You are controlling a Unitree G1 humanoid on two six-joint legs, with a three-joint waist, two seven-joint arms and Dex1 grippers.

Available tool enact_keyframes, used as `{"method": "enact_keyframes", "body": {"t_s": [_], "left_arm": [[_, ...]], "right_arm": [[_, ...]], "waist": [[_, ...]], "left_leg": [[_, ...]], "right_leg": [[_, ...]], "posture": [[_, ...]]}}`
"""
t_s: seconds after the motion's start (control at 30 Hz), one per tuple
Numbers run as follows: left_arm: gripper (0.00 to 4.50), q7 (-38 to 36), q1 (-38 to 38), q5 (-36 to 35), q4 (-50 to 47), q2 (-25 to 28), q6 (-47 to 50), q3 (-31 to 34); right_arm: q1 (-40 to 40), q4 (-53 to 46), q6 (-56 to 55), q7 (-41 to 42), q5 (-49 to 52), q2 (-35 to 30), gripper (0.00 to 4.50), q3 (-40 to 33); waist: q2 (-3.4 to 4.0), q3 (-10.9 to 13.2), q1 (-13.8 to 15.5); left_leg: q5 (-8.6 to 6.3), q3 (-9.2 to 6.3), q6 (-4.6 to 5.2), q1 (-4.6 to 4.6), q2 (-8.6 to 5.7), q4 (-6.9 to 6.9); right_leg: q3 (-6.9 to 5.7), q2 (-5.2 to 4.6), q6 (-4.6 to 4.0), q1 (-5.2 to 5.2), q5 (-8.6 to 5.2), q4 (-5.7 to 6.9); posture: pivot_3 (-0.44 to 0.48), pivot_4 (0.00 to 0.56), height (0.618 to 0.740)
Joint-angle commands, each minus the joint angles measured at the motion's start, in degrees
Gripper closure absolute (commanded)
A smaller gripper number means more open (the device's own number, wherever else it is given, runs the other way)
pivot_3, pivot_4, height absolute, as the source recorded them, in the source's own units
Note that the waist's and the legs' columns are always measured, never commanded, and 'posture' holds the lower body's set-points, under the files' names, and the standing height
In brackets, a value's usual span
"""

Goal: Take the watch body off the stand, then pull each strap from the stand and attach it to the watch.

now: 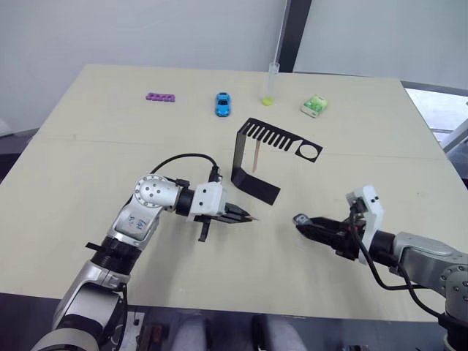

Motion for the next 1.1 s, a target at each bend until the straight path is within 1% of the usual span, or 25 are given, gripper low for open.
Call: {"method": "enact_keyframes", "body": {"t_s": [0.03,0.13,0.23,0.27,0.33,0.5,0.67,1.1], "left_arm": [[4.5,-0.34,-1.1,0.61,0.42,-0.87,-4.36,0.26],[4.5,-0.17,-1.13,1.22,1.06,-1.32,-6.96,0.25],[4.5,-1.02,-0.9,1.31,1.07,-1.34,-8.69,-0.18],[4.5,-1.14,-0.84,1.57,1.14,-1.32,-9.26,-0.33],[4.5,-1.12,-0.79,1.99,1.32,-1.38,-10.16,-0.45],[4.5,-1.27,-0.93,3.39,2.16,-1.36,-12.41,-1.06],[4.5,-0.86,-0.84,3.84,2.52,-1.44,-13.26,-1.18],[4.5,0.61,-1.41,4.44,2.35,-3.01,-11.91,-1.6]], "right_arm": [[-1.03,2.7,3.43,-7.46,10.29,1.88,3.0,-1.9],[-1.21,5.29,3.45,-13.25,17.81,1.97,3.0,-0.11],[-0.61,8.94,-1.83,-22.18,30.8,1.39,3.0,3.58],[-0.93,9.71,-3.29,-24.27,33.63,0.66,3.0,4.86],[-1.48,10.51,-5.65,-27.29,37.33,-1.26,3.0,7.18],[-1.82,11.59,-11.15,-31.15,45.08,-5.36,3.0,11.94],[-2.0,11.64,-14.54,-32.11,47.49,-8.22,3.0,14.78],[0.02,9.55,-17.95,-30.35,47.67,-10.13,3.0,17.15]], "waist": [[0.0,0.0,-0.04],[0.0,0.0,-0.11],[0.0,0.0,-0.37],[0.0,0.0,-0.46],[0.0,0.0,-0.42],[0.0,0.0,-0.23],[0.0,0.0,-0.23],[0.0,0.0,-0.2]], "left_leg": [[-0.01,0.0,0.01,-0.02,-0.01,0.0],[-0.01,0.0,0.03,-0.07,-0.01,0.02],[-0.01,0.0,0.03,-0.06,0.02,0.04],[-0.01,0.01,0.03,-0.06,0.03,0.05],[-0.01,0.02,0.03,-0.06,0.03,0.06],[-0.06,-0.01,0.12,-0.12,0.04,0.19],[-0.1,-0.02,0.19,-0.19,0.06,0.32],[-0.11,-0.04,0.21,-0.23,0.08,0.36]], "right_leg": [[0.0,-0.02,0.0,-0.01,0.0,0.0],[0.0,-0.03,0.0,-0.02,0.0,-0.04],[-0.01,-0.01,0.0,-0.02,0.0,-0.03],[-0.01,0.0,0.0,-0.02,0.0,-0.02],[-0.01,0.01,0.0,-0.02,0.0,-0.01],[-0.04,0.0,0.0,-0.01,0.0,-0.02],[-0.07,0.0,0.01,0.0,0.0,-0.03],[-0.1,0.0,0.01,0.01,0.0,-0.09]], "posture": [[0.0,0.15,0.74],[0.0,0.15,0.74],[0.0,0.15,0.74],[0.0,0.15,0.74],[0.0,0.15,0.74],[0.0,0.15,0.74],[0.0,0.15,0.74],[0.0,0.15,0.74]]}}
